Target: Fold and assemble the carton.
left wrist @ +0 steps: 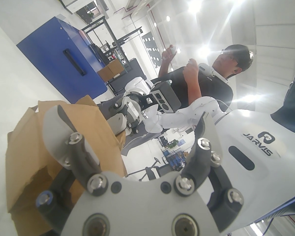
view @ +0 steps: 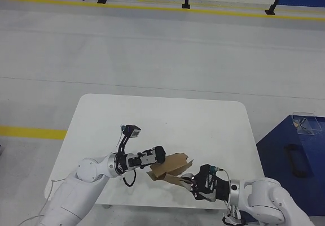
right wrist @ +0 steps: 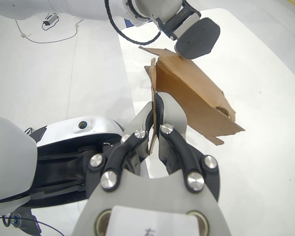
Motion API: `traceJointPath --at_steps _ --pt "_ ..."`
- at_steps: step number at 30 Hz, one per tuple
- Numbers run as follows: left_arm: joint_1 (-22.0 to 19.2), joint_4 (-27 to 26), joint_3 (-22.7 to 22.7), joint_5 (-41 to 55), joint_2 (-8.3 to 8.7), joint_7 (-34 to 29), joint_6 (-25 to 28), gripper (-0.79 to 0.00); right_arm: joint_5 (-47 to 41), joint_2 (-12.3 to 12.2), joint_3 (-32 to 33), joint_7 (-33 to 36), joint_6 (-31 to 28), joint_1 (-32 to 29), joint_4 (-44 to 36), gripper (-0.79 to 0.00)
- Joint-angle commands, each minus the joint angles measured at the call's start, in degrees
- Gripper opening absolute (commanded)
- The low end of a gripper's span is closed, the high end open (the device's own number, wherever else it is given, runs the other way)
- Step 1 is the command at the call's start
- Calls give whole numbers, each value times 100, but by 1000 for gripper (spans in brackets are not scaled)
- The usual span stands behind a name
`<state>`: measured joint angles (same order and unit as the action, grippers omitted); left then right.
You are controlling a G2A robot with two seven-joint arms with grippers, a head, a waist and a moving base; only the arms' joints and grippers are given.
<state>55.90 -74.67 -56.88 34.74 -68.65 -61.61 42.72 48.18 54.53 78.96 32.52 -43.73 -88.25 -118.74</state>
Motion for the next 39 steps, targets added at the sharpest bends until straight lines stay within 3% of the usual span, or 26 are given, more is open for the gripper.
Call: traceJointPath --at_steps 1,7,13,18,24,28,32,39 --pt "59 -104 -107 -275 43 240 236 0 0 0 0 0 0 0 0 -785" --pt "96 -154 -173 -453 69 375 371 0 -24 2 -1 -29 27 -8 14 -785" --pt "148 -214 -210 -473 79 435 326 0 -1322 -31 -2 229 -92 191 554 -785" --pt "463 -729 -959 -1810 269 753 346 0 -2679 -95 -181 1212 -76 631 983 -785" --pt "1045 -2269 -1635 -4078 517 414 -1199 0 -3777 -145 -407 2006 -9 1118 1419 -785" --pt "1263 -2865 -1676 -4887 591 55 -2244 0 -4403 -164 -555 2307 -31 1315 1666 -785" --pt "1311 -3070 -1543 -5353 616 -133 -2855 0 -4873 -175 -682 2507 14 1476 1875 -785" --pt "1112 -2792 -1279 -5262 602 -189 -3164 0 -5461 -195 -987 2828 25 1740 2103 -785"
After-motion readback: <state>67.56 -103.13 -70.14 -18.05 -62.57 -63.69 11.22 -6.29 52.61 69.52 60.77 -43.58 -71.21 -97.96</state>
